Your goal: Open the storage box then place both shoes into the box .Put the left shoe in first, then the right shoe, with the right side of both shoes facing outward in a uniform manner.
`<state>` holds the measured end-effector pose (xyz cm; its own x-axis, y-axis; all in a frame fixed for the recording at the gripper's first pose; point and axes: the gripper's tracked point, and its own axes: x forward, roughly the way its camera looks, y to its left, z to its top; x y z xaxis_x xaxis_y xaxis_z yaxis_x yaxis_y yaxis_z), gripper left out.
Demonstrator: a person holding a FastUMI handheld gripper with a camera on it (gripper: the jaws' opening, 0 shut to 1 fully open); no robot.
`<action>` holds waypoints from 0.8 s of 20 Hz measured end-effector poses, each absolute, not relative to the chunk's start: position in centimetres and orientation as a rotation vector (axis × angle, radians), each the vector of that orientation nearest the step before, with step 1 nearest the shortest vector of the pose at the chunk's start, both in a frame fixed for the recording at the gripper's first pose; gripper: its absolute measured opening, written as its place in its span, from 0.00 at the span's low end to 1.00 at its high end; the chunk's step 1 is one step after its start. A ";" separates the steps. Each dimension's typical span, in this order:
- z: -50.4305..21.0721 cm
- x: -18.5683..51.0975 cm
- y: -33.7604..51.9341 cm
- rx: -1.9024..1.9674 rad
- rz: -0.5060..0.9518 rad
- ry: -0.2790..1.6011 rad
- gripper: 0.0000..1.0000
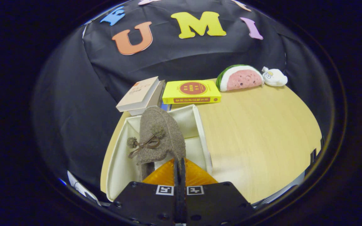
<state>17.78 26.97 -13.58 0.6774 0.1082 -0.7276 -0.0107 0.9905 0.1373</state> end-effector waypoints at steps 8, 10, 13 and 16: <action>-14.4 17.6 26.7 0.080 0.033 0.800 0.03; -14.3 17.5 26.8 0.077 0.043 0.786 0.05; -14.1 17.1 26.8 0.089 0.048 0.775 0.11; -13.2 16.9 26.5 0.098 0.057 0.749 0.09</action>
<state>16.93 26.55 -13.20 0.7312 0.0870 -0.6766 -0.0171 0.9939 0.1094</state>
